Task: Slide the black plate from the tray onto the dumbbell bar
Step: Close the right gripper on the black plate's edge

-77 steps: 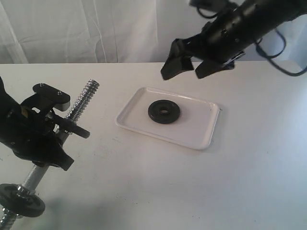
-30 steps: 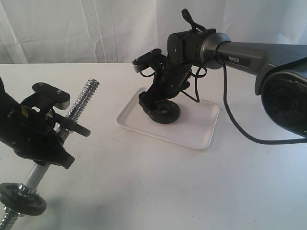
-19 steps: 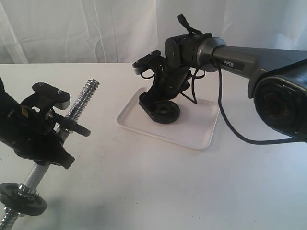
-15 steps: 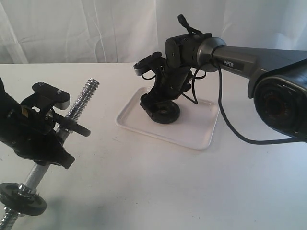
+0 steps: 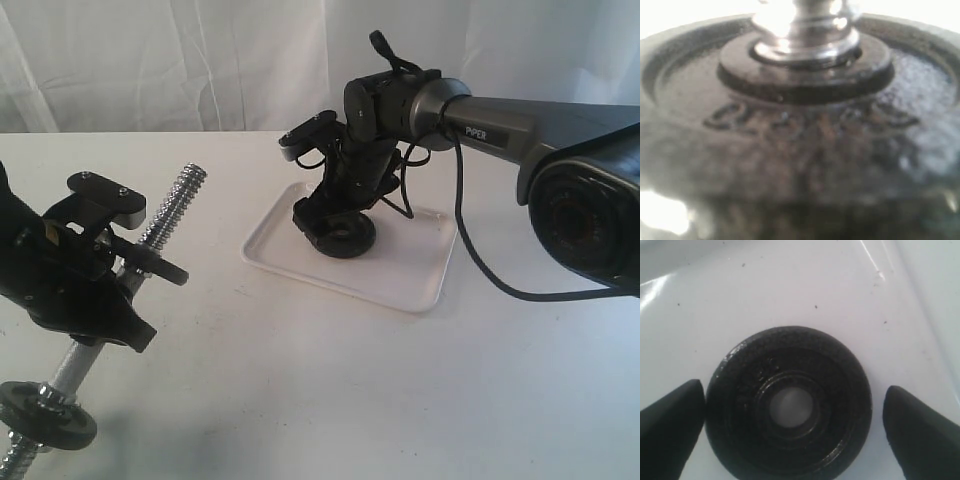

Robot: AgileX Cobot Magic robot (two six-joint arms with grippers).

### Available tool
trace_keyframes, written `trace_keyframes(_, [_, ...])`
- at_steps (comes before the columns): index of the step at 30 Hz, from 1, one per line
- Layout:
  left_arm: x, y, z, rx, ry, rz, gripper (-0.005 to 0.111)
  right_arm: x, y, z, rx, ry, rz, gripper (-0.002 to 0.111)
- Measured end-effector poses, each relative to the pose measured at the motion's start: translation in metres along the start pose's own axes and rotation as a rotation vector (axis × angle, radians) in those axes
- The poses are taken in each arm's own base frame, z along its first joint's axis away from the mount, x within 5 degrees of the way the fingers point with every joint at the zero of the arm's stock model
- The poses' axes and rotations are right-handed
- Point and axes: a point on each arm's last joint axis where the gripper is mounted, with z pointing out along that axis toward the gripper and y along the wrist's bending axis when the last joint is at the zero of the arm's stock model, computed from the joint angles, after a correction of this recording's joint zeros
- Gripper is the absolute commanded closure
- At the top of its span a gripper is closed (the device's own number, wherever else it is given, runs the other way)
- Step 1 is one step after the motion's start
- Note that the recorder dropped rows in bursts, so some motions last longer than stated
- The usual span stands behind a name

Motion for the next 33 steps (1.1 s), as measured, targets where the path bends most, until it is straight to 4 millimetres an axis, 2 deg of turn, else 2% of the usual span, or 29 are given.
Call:
trace_keyframes(7, [0.000, 0.000, 0.000, 0.000, 0.000, 0.000, 0.107, 0.003, 0.002, 0.009, -0.004, 0.019, 0.009, 0.019])
trace_keyframes(33, [0.000, 0.000, 0.000, 0.000, 0.000, -0.002, 0.107, 0.006, -0.001, 0.011, 0.033, 0.067, -0.020, 0.019])
